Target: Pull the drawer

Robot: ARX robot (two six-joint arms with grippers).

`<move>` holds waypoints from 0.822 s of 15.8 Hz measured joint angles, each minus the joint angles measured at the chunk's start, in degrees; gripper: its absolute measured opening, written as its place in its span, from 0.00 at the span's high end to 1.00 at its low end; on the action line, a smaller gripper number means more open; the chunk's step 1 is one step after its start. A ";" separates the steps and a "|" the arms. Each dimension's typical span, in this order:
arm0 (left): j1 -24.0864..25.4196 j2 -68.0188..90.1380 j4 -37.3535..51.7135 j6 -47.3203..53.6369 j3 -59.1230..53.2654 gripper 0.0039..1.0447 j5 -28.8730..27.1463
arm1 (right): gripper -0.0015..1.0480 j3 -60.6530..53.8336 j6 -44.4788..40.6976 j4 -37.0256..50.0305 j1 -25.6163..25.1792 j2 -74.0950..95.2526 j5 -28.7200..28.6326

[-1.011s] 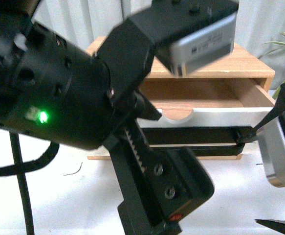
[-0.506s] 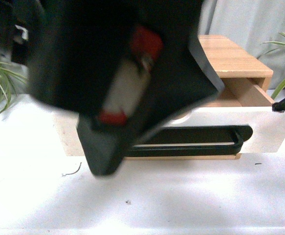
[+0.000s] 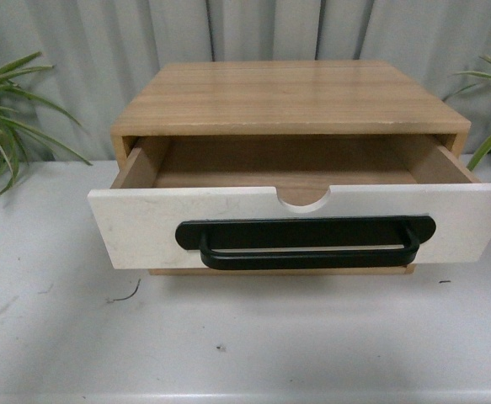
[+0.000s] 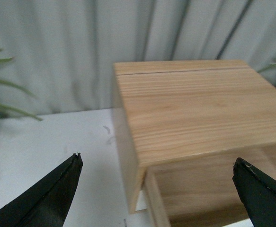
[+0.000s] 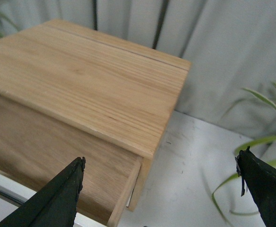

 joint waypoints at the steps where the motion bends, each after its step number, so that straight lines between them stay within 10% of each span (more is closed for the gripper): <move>1: 1.73 -2.95 8.81 0.07 -4.70 0.13 -6.71 | 0.06 -1.36 6.58 0.31 -1.46 -2.40 1.81; 3: 3.65 -10.29 20.20 1.57 -15.89 0.37 -11.98 | 0.10 -6.40 17.11 7.48 -2.93 -8.55 6.99; 8: 7.61 -19.34 24.17 1.77 -30.18 0.96 -7.58 | 0.69 -26.84 18.21 15.19 1.51 -26.23 21.88; 10: 7.67 -22.53 23.65 1.92 -34.25 0.99 -7.69 | 0.93 -30.67 18.23 15.23 1.05 -30.25 22.32; 13: 7.67 -28.15 22.25 1.92 -37.66 0.99 -7.67 | 0.98 -34.53 18.32 13.66 1.05 -35.34 22.34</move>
